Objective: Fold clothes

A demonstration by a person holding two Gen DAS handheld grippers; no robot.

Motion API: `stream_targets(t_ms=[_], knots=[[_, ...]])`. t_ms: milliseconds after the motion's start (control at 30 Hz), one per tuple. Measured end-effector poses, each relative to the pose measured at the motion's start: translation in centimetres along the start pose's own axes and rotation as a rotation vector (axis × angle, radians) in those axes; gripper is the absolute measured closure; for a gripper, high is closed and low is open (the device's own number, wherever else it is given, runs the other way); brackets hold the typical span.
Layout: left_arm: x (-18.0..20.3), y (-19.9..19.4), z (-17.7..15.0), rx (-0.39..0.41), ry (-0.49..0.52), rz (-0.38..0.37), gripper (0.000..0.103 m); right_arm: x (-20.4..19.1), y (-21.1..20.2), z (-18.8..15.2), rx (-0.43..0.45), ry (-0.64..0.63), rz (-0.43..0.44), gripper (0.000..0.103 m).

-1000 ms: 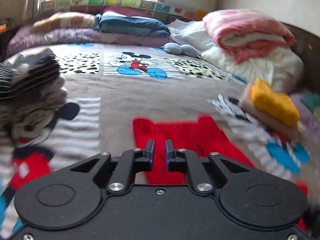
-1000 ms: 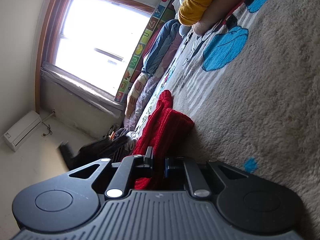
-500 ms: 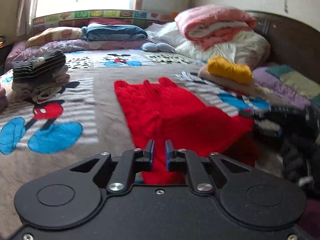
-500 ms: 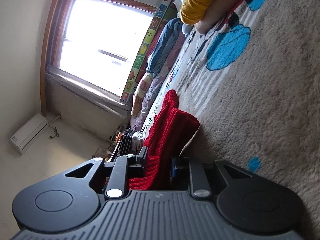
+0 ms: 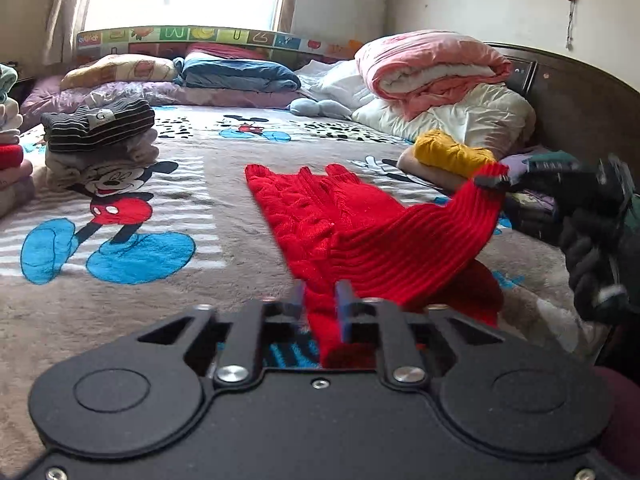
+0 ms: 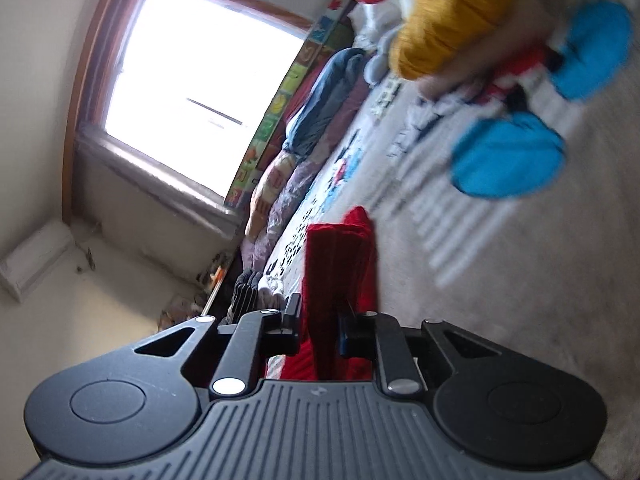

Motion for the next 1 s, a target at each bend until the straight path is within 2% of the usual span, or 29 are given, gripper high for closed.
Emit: stream_targets(t_ms=[33, 100, 200, 267, 400, 633, 867, 1000], knots=[[0.1, -0.2, -0.2, 0.008, 0.009, -0.011, 0.051, -0.8, 0.1, 0.3, -0.007, -0.022, -0.008, 0.084], [0.8, -0.2, -0.5, 0.016, 0.060, -0.025, 0.051, -2.1, 0.3, 0.9, -0.027, -0.063, -0.027, 0.084], [2.5, 0.5, -0.9, 0.012, 0.189, 0.012, 0.051, -4.1, 0.7, 1.4, -0.058, -0.122, -0.066, 0.084], [3.4, 0.9, -1.0, 0.007, 0.256, 0.009, 0.051, -5.2, 1.1, 1.8, -0.075, -0.147, -0.095, 0.084], [4.1, 2.0, -1.3, -0.006, 0.342, 0.027, 0.051, -7.0, 2.1, 2.5, -0.108, -0.181, -0.147, 0.084], [4.0, 2.9, -1.3, -0.009, 0.351, 0.013, 0.051, -9.4, 3.8, 3.0, -0.155, -0.211, -0.201, 0.084], [4.9, 4.7, -1.8, -0.057, 0.388, -0.006, 0.052, -11.2, 5.7, 4.0, -0.173, -0.242, -0.243, 0.084], [5.0, 5.2, -2.2, -0.067, 0.372, -0.028, 0.053, -12.1, 7.0, 4.9, -0.162, -0.254, -0.259, 0.090]])
Point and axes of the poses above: each gripper's, at about its wrist camera, not at the fingertips, and y roughly the way its jaws point, x to its right, z to its top, the point moved 4 cm from there along y, roughly the way its jaws point, and after that the axes turned 15 degrees about -x, right-handed, at the moved point
